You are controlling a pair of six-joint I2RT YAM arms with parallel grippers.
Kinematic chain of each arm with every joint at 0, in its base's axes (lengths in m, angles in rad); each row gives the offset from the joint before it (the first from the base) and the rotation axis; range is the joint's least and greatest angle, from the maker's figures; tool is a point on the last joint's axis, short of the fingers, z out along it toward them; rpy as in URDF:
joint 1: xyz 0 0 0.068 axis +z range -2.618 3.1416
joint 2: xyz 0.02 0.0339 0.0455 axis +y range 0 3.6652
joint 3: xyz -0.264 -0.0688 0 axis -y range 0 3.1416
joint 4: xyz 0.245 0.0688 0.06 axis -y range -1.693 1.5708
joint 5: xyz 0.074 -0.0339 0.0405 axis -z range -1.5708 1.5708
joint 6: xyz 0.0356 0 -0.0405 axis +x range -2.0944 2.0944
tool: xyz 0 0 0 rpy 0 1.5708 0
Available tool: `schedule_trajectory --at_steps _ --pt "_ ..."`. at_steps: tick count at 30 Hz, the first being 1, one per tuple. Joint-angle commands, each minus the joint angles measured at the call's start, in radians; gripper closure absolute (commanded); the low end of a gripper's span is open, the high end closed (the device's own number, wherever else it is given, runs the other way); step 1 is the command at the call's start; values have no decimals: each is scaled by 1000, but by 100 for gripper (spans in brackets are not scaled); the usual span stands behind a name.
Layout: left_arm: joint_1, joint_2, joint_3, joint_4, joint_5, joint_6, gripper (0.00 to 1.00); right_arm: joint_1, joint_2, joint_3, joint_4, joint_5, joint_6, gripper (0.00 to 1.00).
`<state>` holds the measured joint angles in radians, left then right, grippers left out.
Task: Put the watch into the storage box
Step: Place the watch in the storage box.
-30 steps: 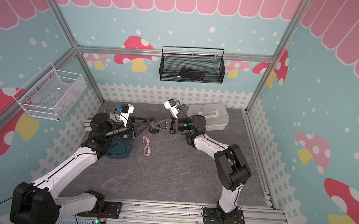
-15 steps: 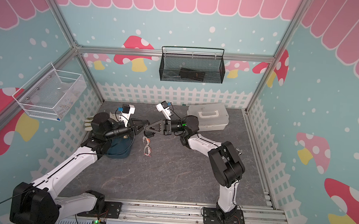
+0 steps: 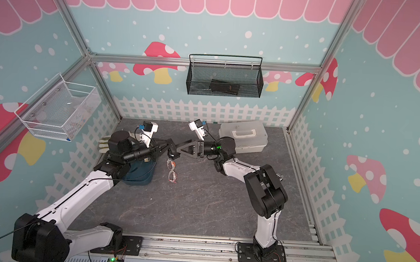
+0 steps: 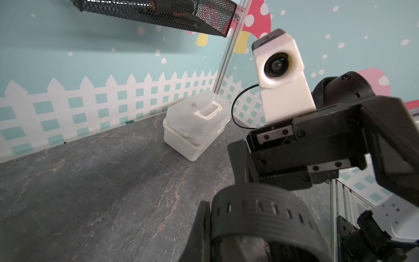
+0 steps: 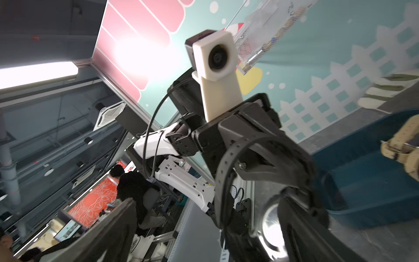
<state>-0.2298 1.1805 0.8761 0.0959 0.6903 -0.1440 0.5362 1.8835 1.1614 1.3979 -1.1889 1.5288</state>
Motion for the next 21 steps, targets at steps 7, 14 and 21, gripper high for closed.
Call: schedule_trajectory --at_steps 7,14,21 --pt "0 -12 71 -147 -112 87 100 -113 -177 -115 -310 34 -284 1" --pt "13 -37 83 -182 -262 83 100 -105 -447 -39 -1458 372 -1159 0" --pt "75 -15 87 -203 -418 6 100 -102 -497 -39 -1627 535 -1270 1"
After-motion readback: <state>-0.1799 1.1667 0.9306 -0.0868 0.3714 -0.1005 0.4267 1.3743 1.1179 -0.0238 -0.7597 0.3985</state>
